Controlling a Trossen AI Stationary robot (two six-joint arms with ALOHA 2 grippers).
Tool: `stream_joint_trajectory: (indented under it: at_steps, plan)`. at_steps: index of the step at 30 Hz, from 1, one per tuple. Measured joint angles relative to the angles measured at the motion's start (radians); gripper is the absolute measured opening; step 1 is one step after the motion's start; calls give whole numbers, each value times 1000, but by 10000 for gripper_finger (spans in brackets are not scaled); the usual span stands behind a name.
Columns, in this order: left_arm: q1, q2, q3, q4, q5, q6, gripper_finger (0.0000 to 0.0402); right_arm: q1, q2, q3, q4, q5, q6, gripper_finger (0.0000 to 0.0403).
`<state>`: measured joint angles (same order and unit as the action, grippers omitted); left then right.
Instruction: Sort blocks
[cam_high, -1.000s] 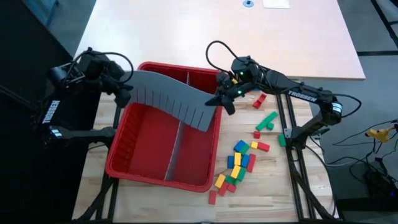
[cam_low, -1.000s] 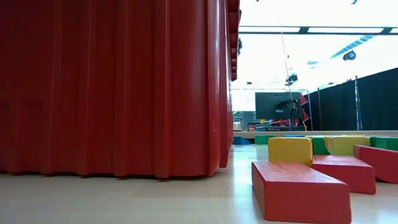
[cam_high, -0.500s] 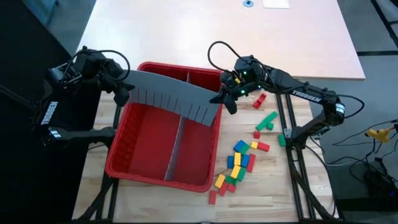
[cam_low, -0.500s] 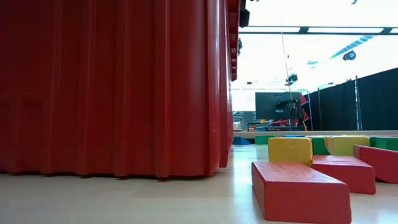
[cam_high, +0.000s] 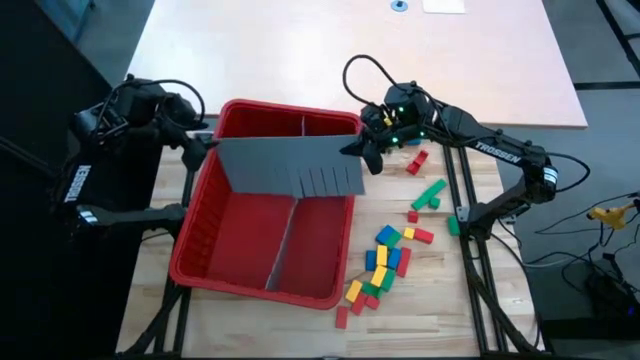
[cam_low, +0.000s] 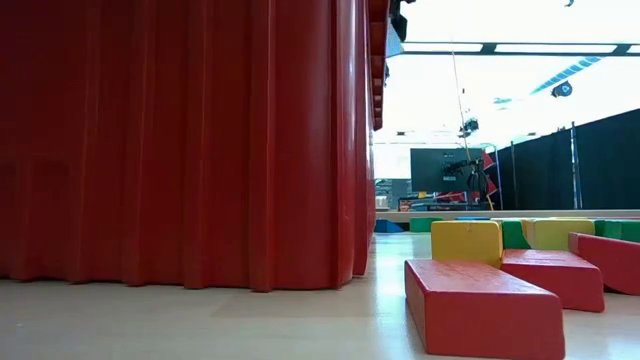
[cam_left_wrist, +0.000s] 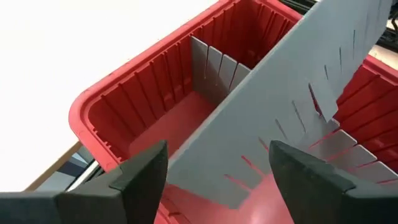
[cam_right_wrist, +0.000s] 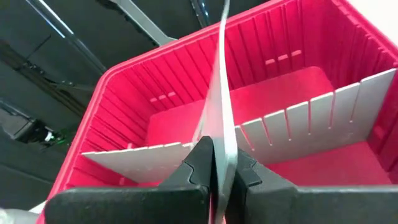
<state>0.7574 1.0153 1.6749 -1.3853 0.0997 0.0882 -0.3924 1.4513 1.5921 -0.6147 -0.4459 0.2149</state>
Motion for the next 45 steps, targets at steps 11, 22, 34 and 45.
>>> stream_joint_trajectory:
  at_steps: [11,22,34,45]
  plan:
    - [-2,79,0,4,154,108,235,-3,0,0,-1,0,-17,0]
    - [-1,202,0,-58,154,299,219,-3,-5,0,-2,-6,-6,0]
    - [-1,270,0,-111,158,401,110,-3,-5,0,-3,-7,-12,0]
    - [-2,261,0,-151,199,457,2,-3,-5,0,-1,-6,-9,0]
